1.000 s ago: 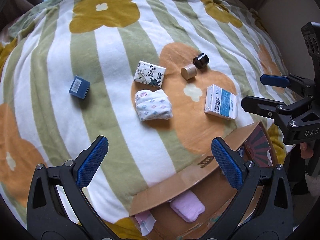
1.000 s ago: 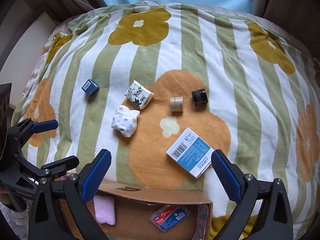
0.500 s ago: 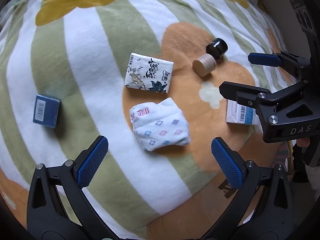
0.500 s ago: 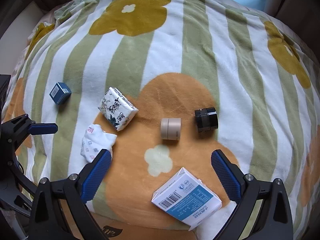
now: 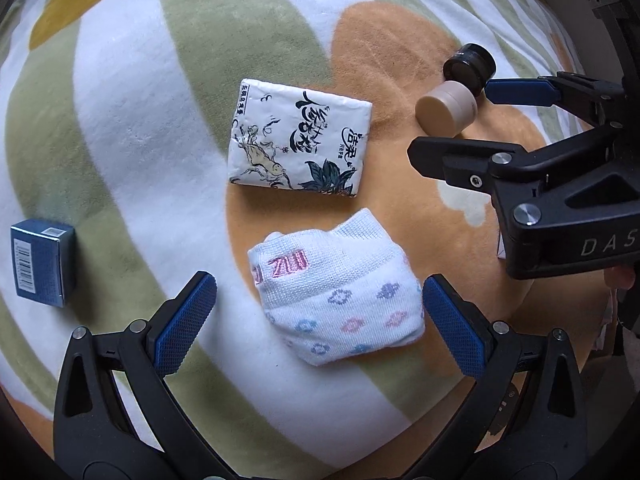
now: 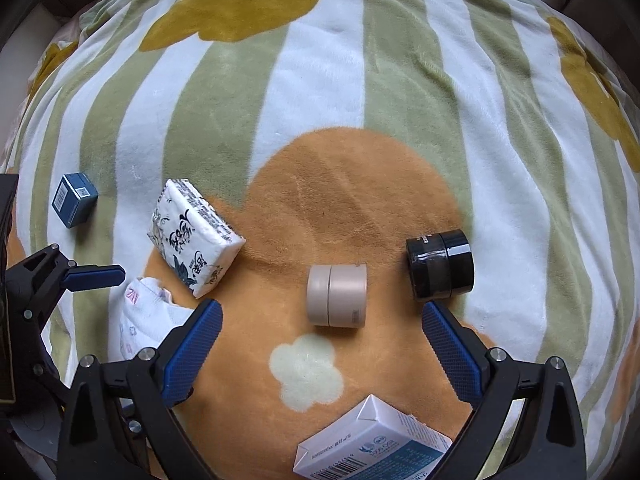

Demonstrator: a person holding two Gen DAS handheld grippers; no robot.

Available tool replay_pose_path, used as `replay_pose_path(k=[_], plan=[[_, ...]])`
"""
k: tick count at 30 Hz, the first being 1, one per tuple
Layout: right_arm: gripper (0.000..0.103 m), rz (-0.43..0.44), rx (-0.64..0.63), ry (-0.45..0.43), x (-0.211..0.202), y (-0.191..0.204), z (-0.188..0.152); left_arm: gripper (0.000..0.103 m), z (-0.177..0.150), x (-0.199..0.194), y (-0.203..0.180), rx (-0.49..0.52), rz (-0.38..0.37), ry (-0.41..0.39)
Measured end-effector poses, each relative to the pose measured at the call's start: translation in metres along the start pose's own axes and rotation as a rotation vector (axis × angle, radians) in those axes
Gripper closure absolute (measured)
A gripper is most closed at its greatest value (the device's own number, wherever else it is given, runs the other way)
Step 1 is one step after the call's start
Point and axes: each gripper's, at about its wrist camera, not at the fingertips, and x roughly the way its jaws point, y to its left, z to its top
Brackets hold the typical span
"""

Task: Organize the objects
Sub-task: 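Reach the left tool to the white sock bundle while the right tool reaches the tape roll, then grasp the sock bundle with the left tool while the right tool grasps the tape roll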

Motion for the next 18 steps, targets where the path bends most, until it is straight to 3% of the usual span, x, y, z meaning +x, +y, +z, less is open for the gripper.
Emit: replay_pose_path(k=[5, 9, 18], plan=[[0.011, -0.025, -0.004, 0.016, 0.007, -0.001, -0.003, 0.000, 0.001, 0.005, 0.003, -0.024, -0.013, -0.001], [0.022, -0.021, -0.004, 0.026, 0.009, -0.002, -0.007, 0.001, 0.001, 0.005, 0.001, -0.021, -0.010, -0.013], [0.051, -0.045, 0.003, 0.039, 0.009, -0.007, -0.014, 0.028, 0.005, 0.003, -0.011, 0.023, -0.033, -0.032]])
